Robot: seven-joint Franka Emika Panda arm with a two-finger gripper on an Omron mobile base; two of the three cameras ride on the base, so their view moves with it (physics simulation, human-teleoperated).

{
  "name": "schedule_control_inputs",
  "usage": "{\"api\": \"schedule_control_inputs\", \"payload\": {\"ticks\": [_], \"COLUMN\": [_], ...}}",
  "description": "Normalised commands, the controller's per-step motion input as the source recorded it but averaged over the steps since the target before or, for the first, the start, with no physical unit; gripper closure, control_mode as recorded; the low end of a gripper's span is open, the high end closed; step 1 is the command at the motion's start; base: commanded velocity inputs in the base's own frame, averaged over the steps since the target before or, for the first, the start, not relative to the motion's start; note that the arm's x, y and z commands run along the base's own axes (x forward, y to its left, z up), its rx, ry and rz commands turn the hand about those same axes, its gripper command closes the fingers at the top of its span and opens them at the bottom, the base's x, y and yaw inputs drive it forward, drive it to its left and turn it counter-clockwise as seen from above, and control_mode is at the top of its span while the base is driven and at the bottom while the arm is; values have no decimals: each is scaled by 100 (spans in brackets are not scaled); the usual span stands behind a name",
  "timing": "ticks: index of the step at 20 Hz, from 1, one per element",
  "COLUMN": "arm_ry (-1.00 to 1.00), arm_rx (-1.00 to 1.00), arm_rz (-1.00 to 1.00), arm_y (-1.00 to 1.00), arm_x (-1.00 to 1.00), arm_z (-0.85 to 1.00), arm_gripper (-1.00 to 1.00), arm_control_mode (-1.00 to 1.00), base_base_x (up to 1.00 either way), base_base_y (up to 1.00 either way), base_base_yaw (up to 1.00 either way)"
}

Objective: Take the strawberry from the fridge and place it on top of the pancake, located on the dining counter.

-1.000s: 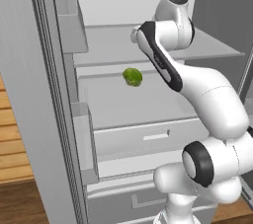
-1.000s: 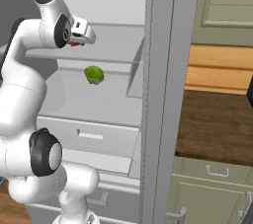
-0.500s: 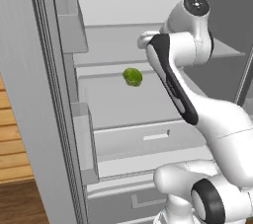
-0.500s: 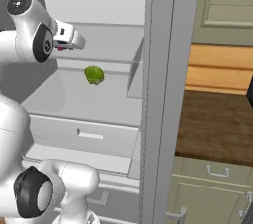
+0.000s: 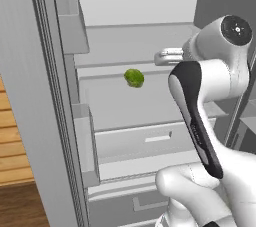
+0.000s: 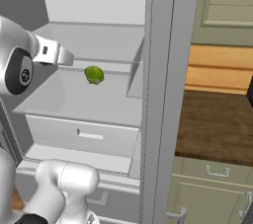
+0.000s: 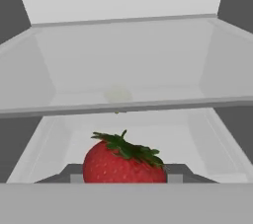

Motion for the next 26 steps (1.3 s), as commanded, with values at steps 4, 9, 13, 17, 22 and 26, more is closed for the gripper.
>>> {"api": "schedule_control_inputs", "payload": {"ticks": [4, 9, 13, 17, 22, 26], "arm_ry": [-3, 0, 0, 3, 22, 12], "arm_rx": [0, 0, 0, 0, -1, 0], "arm_rz": [0, 0, 0, 1, 1, 3], "arm_y": [-24, -21, -9, -1, 11, 0], "arm_x": [-100, -99, -82, -31, 12, 13], "arm_z": [0, 0, 0, -1, -8, 0], "arm_gripper": [100, 100, 100, 100, 100, 100], "arm_control_mode": [-100, -100, -100, -100, -100, -100], "base_base_x": [0, 0, 0, 0, 0, 0], "base_base_y": [0, 0, 0, 0, 0, 0], "base_base_yaw": [0, 0, 0, 0, 0, 0]}}
